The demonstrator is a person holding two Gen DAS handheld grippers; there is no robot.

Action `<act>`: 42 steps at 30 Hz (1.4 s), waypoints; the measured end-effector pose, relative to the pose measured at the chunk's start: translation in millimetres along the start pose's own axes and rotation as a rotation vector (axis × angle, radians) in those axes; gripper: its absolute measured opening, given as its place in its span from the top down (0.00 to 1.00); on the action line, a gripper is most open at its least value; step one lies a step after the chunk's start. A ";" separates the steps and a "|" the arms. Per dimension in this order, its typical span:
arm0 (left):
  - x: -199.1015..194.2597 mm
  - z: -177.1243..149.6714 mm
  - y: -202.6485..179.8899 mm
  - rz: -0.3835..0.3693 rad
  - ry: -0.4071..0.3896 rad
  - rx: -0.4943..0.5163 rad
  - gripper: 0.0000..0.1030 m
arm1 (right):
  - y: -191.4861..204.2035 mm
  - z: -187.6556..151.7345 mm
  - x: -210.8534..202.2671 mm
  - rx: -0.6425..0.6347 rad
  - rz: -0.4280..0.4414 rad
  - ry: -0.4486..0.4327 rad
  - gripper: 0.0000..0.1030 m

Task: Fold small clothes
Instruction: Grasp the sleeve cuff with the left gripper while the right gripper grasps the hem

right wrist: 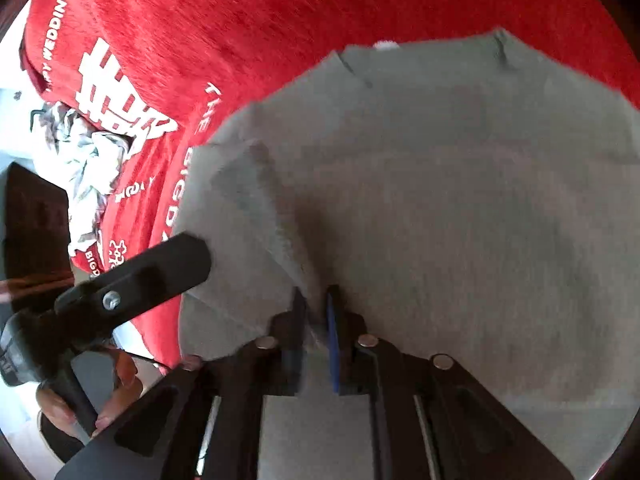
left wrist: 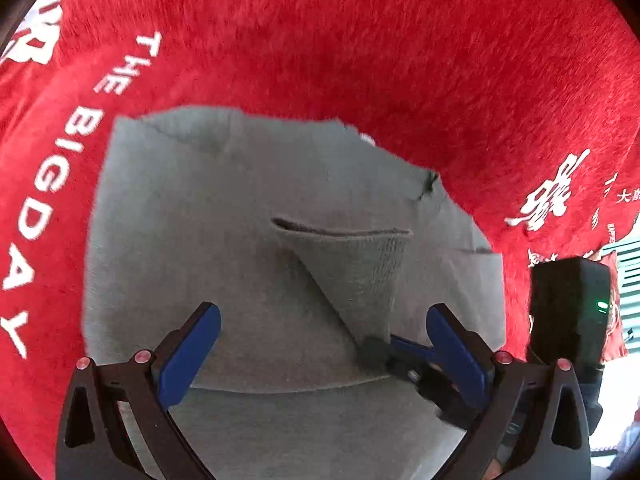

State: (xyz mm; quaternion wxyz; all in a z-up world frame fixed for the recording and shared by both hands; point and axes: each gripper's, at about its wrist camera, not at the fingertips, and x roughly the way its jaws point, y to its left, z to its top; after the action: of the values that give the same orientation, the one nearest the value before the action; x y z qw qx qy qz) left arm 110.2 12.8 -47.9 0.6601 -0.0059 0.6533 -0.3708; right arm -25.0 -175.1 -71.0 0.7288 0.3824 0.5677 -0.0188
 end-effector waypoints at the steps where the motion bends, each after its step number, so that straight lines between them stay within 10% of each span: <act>1: 4.1 -0.9 -1.4 -0.004 0.008 0.000 0.00 | -0.6 -6.7 -4.7 0.009 0.019 -0.005 0.64; 3: 10.3 -2.5 -5.0 -0.004 0.020 -0.001 0.00 | -6.8 -20.5 -20.8 0.017 0.035 -0.022 0.45; 10: 20.7 -3.3 -8.5 0.027 0.026 -0.014 0.03 | -112.0 -58.9 -89.3 0.349 -0.041 -0.121 0.45; 13: 23.3 -3.3 -7.6 0.105 0.042 -0.006 0.37 | -169.7 -82.5 -115.5 0.575 -0.030 -0.202 0.45; 16: 21.8 -2.6 -1.3 0.109 0.062 0.003 0.93 | -202.5 -89.9 -127.7 0.694 0.039 -0.276 0.61; 17: 19.8 -2.7 0.7 0.094 0.061 -0.010 0.93 | -209.9 -86.7 -128.5 0.707 0.051 -0.289 0.94; 30: 4.3 -33.5 -2.8 0.156 0.039 0.080 0.92 | -215.9 -93.5 -126.9 0.653 0.015 -0.295 0.94; 34: -18.8 -35.0 -1.1 0.288 -0.004 0.126 0.92 | -210.6 -104.4 -145.2 0.573 -0.016 -0.195 0.71; 36: -30.5 -32.7 2.9 0.309 -0.022 0.125 0.92 | -202.0 -105.9 -157.2 0.519 -0.021 -0.194 0.35; 42: -29.4 -19.8 -6.5 0.313 -0.037 0.154 0.93 | -225.5 -72.2 -186.9 0.516 -0.047 -0.335 0.35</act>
State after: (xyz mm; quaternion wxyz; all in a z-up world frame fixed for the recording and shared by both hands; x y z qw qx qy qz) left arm 93.7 32.2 -22.4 0.7201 0.1397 0.6035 -0.3125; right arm -254.1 -368.7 -39.0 0.6905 0.5332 0.4246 -0.2419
